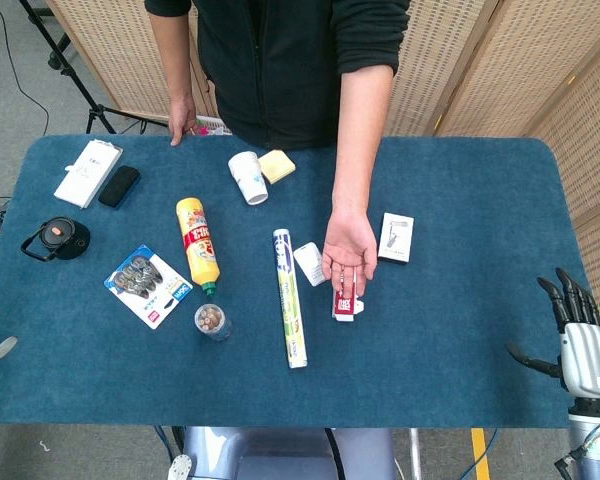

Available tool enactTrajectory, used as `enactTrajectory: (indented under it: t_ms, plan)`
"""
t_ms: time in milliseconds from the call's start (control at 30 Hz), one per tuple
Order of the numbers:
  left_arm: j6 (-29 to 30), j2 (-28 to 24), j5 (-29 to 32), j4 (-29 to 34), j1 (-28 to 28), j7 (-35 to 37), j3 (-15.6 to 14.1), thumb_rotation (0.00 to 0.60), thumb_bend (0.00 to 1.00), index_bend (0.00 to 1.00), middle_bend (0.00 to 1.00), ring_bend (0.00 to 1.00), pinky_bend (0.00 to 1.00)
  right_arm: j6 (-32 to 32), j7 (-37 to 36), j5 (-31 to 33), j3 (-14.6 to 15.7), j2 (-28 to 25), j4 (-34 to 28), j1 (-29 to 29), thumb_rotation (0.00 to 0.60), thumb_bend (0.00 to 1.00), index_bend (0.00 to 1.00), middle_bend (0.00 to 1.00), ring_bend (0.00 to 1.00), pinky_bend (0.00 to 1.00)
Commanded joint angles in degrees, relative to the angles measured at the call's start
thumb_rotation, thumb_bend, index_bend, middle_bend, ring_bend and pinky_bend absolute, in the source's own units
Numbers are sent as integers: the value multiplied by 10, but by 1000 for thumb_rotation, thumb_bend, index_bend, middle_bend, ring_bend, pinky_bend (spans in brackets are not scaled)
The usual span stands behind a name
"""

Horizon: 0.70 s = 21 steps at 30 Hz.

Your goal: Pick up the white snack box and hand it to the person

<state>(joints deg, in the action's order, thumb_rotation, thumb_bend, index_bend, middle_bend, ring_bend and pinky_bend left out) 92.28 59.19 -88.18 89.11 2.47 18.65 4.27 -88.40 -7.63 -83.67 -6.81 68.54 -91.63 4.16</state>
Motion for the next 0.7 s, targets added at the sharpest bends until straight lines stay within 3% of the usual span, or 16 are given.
enactTrajectory:
  t_ms: [33,267,433,700]
  plan:
    - [1,0,0,0,0,0,0,600,0,0,0,0,17,2,6,1,0,-1,-3,0,600,0,103,0,0,63]
    - [1,1,0,0,0,-2,1,600,0,0,0,0,17,21,12,3,5,4,-1,6,600,0,103,0,0,60]
    - [-6,4,1,-3,5,-7,2,600,0,0,0,0,17,76,1,8,10,15,0,31,600,0,103,0,0,48]
    - [-13,6,3,-1,9,-15,3,600,0,0,0,0,17,186,-4,41,-19,32,-19,106,600,0,103,0,0,48]
